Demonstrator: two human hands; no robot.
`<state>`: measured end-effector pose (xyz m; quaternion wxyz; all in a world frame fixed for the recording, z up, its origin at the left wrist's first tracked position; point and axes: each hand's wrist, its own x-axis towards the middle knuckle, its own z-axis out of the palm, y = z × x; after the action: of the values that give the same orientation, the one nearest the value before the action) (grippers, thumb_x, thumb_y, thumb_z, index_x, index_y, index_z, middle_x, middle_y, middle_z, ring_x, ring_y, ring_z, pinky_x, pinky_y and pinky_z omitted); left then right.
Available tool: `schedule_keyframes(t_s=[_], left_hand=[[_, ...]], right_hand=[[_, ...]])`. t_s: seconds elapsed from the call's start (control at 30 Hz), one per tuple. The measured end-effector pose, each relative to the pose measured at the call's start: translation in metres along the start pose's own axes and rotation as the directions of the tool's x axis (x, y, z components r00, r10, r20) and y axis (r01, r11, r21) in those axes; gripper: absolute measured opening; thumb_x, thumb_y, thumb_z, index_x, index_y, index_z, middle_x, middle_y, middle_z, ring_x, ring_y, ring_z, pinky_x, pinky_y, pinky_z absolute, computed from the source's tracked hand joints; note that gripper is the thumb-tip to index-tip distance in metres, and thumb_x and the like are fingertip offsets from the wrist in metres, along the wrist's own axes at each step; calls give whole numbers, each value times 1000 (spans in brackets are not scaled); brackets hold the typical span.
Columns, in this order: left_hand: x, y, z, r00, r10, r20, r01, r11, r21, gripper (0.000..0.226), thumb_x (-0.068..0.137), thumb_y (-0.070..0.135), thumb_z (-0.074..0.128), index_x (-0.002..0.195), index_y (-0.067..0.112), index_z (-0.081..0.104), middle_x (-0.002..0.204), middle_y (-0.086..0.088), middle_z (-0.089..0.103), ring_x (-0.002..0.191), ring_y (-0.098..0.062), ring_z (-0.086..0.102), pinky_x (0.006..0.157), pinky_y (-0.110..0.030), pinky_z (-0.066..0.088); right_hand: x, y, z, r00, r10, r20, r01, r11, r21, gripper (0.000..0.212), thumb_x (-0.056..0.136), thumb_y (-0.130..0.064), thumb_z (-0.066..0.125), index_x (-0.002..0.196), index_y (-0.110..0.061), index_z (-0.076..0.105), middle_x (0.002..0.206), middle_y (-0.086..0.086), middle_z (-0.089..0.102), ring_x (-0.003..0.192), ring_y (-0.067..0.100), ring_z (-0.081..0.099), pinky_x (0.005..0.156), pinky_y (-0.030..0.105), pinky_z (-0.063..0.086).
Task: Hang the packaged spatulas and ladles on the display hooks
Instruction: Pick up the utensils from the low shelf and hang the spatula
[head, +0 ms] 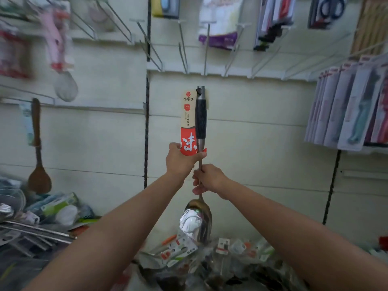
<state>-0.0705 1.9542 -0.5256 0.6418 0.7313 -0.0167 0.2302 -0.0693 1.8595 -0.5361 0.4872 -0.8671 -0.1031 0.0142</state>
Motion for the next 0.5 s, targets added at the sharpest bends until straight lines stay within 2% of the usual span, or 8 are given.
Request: schedule_keyframes(t_s=[0.1, 0.23, 0.37, 0.5], left_hand=[[-3, 25, -18, 998, 57, -32, -56, 997, 46, 64, 72, 29, 80, 122, 11, 43, 113, -6, 58, 104, -26, 61, 96, -43, 50], [-5, 56, -37, 974, 201, -109, -189, 976, 109, 58, 70, 29, 80, 118, 14, 50, 107, -6, 64, 97, -23, 64, 91, -42, 53], [-3, 83, -53, 945, 305, -119, -282, 943, 178, 40, 71, 30, 79, 101, 18, 55, 94, -3, 67, 86, -20, 66, 83, -35, 56], [2, 105, -64, 940, 325, -100, -306, 937, 168, 22, 73, 25, 79, 78, 24, 57, 79, 1, 66, 79, -18, 67, 77, -33, 57]], right_hand=[[-9, -29, 0, 999, -53, -4, 53, 999, 7, 23, 102, -20, 35, 102, -3, 50, 79, 7, 57, 57, 19, 61, 62, 23, 53], [-17, -62, 1, 994, -112, -14, 113, 993, 17, 29, 102, -24, 34, 98, -1, 51, 75, 9, 57, 54, 20, 60, 58, 25, 54], [-22, -91, -3, 988, -155, -23, 155, 988, 16, 29, 102, -23, 34, 93, -1, 51, 73, 10, 58, 53, 22, 60, 59, 27, 55], [-25, -111, -10, 981, -189, -41, 190, 981, 37, 29, 102, -22, 35, 87, -3, 51, 72, 11, 58, 51, 22, 60, 62, 30, 56]])
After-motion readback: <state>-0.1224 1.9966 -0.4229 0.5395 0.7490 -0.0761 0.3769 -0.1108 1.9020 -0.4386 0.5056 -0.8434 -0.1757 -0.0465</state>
